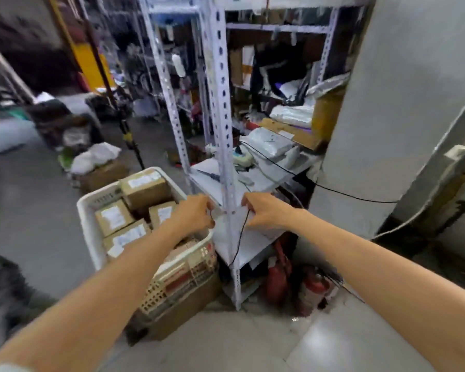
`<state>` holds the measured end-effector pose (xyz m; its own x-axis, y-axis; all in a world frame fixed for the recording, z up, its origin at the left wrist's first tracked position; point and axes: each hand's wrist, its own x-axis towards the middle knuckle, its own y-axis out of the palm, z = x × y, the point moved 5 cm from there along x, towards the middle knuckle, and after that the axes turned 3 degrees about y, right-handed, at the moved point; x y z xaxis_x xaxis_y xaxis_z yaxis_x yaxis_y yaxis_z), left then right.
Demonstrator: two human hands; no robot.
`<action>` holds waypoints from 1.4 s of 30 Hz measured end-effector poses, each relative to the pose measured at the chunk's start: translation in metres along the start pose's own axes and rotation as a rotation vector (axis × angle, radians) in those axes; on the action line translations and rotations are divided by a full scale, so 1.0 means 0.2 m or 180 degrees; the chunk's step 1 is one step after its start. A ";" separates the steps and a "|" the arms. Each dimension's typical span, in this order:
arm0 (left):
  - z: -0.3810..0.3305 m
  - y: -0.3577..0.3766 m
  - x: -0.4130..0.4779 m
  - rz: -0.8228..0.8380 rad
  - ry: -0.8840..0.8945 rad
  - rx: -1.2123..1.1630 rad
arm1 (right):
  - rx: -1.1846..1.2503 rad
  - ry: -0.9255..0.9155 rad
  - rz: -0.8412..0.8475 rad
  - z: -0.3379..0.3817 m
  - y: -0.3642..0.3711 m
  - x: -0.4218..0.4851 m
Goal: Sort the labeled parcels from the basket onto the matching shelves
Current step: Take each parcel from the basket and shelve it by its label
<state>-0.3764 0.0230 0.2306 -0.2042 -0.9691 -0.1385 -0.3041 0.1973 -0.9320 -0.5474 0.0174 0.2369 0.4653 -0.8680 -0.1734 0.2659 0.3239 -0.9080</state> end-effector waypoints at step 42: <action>2.25 -0.48 0.49 -0.0008 -0.1532 -0.0272 | -0.0756 -0.0384 0.0796 1.11 0.60 2.25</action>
<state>0.0513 -0.1577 0.1560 0.2438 -0.9241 -0.2942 -0.3835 0.1868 -0.9044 -0.1192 -0.2514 0.1342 0.5911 -0.7178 -0.3678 -0.0657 0.4117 -0.9089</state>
